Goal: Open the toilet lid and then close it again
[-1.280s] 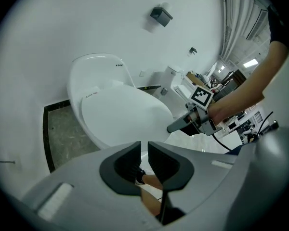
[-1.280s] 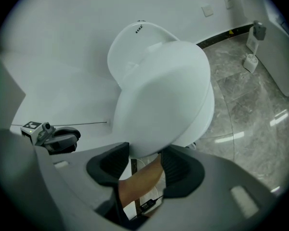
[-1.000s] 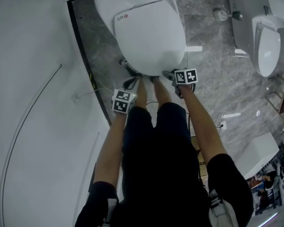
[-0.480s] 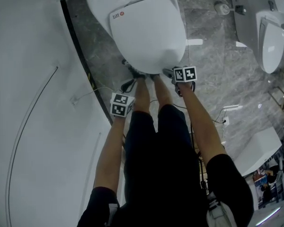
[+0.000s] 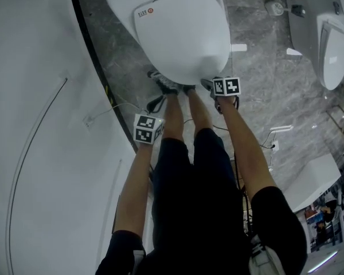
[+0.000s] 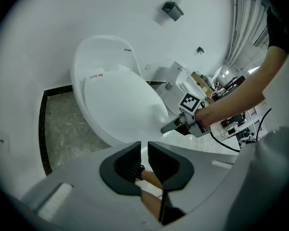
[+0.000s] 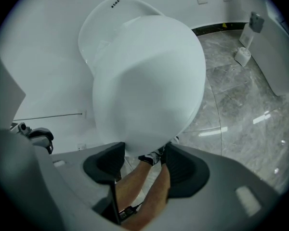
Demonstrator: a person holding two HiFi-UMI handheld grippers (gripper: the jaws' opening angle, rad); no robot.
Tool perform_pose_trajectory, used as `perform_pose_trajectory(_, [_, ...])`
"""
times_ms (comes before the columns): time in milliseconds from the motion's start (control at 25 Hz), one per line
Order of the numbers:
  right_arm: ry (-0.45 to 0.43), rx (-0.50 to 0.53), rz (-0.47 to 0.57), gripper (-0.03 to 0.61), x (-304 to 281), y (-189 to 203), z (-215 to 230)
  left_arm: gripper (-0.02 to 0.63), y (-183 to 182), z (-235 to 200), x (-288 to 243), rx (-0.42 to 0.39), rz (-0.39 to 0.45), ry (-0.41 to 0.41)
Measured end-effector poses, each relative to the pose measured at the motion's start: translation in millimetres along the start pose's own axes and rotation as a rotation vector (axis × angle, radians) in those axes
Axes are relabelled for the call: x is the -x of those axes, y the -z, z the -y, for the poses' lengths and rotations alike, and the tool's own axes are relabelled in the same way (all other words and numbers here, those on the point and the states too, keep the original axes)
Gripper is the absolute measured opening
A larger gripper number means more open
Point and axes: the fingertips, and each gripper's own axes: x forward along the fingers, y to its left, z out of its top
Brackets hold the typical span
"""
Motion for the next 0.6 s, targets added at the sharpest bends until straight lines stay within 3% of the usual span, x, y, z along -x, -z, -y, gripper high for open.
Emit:
perform_pose_trajectory(320, [0.039,0.007,0.029,0.268,-22,0,8,0.053,43,-8,-9,0.031,-0.033,0.020])
perform_pose_trajectory(600, [0.042,0.003,0.031,0.268,-27,-1,11,0.052,45,-19,-10,0.045,-0.029,0.015])
